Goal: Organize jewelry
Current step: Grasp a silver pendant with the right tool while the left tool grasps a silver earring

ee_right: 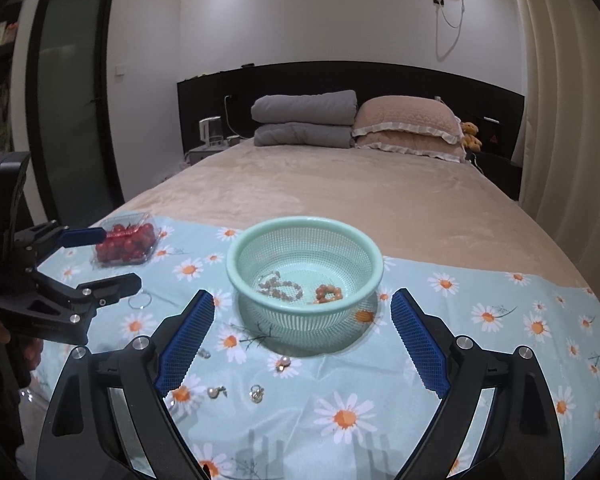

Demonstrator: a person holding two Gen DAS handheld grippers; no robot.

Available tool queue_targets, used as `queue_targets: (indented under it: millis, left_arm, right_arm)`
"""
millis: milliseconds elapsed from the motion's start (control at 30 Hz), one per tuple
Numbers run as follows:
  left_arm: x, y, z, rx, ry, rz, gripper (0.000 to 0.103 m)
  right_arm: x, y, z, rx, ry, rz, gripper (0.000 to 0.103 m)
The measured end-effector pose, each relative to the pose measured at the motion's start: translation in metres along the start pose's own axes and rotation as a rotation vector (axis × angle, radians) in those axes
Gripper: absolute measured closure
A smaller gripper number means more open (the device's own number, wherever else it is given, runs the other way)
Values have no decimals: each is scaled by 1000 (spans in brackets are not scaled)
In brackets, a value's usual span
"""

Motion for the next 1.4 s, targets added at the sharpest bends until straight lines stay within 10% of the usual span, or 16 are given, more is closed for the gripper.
queue_targets:
  millis: [700,1400]
  left_arm:
    - [10,-136,-45,-36,-124,144,8]
    - [-16,-169,-75,-107,-203,198,64]
  right_arm:
    - [-13,-135,78,171,226,215,33]
    - [-55,-163,99,207,327,285,73]
Point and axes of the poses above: each gripper's, at about its wrist camera, not at the fingertips, and x roughly against the way its jaws point, z to its left, y to its top, the point moved 3 cm from there along -x, roughly the way its jaws point, and after that the axes turned 4 degrees about y, right-handed, at the moved point
